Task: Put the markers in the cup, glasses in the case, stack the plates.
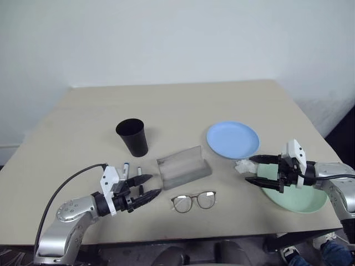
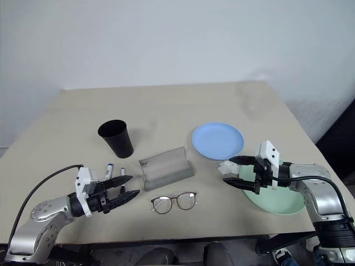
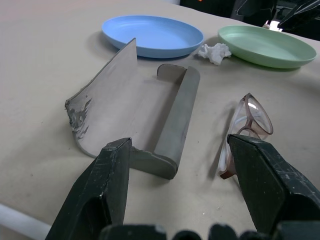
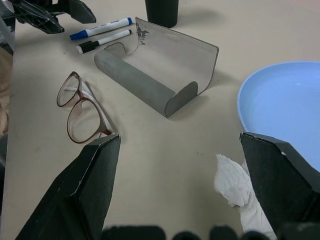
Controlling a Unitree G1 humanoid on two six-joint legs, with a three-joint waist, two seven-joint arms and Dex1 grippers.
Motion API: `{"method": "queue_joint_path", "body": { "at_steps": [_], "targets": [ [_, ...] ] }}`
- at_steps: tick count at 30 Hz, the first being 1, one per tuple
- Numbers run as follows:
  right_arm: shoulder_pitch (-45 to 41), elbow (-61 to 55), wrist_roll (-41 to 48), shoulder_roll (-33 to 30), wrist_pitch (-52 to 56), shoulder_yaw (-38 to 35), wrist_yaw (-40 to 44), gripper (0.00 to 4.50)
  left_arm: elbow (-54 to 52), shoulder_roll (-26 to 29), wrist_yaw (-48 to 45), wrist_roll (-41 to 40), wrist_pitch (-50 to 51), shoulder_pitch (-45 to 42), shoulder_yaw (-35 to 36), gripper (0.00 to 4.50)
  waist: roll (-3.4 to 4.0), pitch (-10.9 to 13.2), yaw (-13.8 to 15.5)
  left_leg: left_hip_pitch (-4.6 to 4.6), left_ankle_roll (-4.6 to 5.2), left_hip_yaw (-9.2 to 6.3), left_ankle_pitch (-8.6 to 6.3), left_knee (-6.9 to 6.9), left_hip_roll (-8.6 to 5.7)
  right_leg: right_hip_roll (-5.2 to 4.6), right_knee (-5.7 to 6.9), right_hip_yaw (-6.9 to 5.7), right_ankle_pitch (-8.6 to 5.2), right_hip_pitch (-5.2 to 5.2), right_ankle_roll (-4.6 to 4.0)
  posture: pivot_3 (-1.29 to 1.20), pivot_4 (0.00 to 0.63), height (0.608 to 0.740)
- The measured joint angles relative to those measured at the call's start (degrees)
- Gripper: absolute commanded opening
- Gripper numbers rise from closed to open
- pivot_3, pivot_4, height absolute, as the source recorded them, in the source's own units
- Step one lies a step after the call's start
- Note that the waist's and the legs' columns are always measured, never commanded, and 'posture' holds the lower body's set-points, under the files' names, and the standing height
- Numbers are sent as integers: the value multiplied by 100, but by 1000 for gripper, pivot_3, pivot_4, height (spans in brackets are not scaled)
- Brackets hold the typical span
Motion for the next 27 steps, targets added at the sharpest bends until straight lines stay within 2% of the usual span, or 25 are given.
{"method": "queue_joint_path", "body": {
  "at_steps": [16, 27],
  "targets": [
    [-460, 155, -38, -131, 101, 114, 129, 4129, -220, -241, 235, 64, -101, 125, -227, 3212, 0, 0, 0, 2, 0, 12, -1, 6, 6, 0, -1, -1, 10, 0, -8, 0, 0, 740],
    [21, 78, -37, -221, 95, 17, -125, 4129, 45, -195, 192, 92, -247, -184, -182, 3212, 0, -1, 8, 2, 0, 16, -1, 12, 8, 1, 1, -1, 16, 1, -5, 0, 0, 740]
  ]
}}
